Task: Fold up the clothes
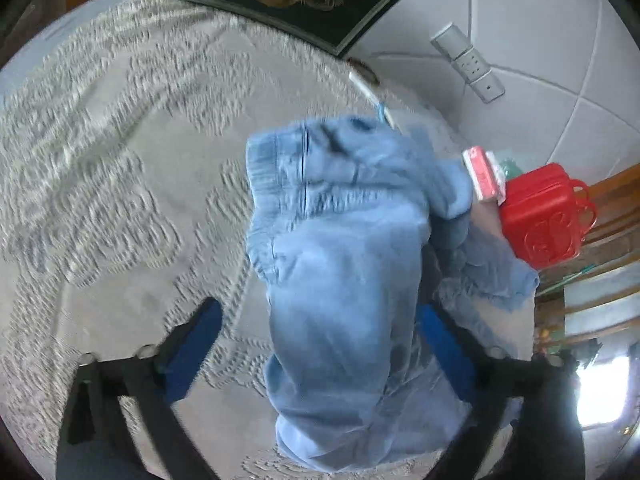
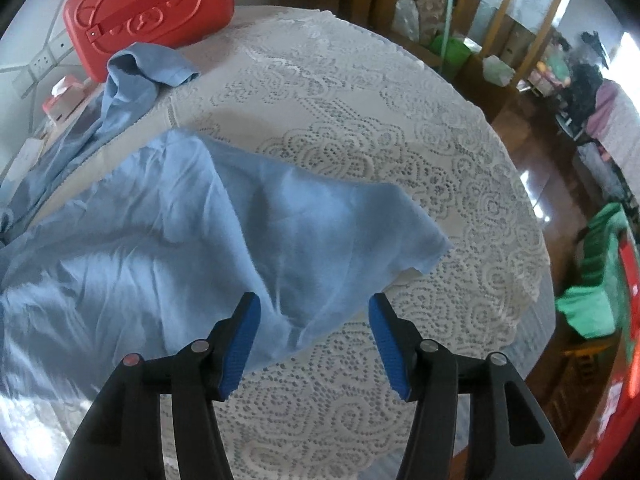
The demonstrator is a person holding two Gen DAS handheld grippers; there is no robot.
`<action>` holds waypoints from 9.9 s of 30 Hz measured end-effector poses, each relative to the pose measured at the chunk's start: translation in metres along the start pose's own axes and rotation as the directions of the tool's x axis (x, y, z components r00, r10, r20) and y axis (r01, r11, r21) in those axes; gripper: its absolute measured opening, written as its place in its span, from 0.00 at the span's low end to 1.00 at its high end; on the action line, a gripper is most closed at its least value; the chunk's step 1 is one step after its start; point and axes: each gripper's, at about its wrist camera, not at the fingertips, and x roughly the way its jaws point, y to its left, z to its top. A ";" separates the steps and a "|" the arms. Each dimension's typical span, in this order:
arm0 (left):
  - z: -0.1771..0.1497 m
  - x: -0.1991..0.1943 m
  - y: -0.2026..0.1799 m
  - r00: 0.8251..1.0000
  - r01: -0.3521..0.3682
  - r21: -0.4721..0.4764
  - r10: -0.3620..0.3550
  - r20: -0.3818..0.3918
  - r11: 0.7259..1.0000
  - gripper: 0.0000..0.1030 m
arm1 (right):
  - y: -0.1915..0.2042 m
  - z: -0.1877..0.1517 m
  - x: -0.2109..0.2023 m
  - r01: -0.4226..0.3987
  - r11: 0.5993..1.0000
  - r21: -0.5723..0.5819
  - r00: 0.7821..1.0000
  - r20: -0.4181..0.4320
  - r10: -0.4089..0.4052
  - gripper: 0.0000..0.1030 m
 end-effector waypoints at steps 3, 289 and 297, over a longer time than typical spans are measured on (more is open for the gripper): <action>-0.012 0.016 -0.004 1.000 -0.021 0.004 0.021 -0.023 1.000 0.69 | -0.007 0.002 0.004 -0.015 1.000 0.022 1.000 -0.001 0.015 0.54; -0.057 -0.079 -0.010 0.963 -0.247 0.330 0.192 0.189 0.911 0.06 | -0.065 0.046 -0.037 -0.362 0.889 0.281 0.932 0.114 0.344 0.03; -0.100 -0.069 0.030 0.966 -0.258 0.273 0.241 0.094 0.927 0.06 | -0.106 -0.017 -0.024 -0.311 0.868 0.386 0.948 0.064 0.312 0.03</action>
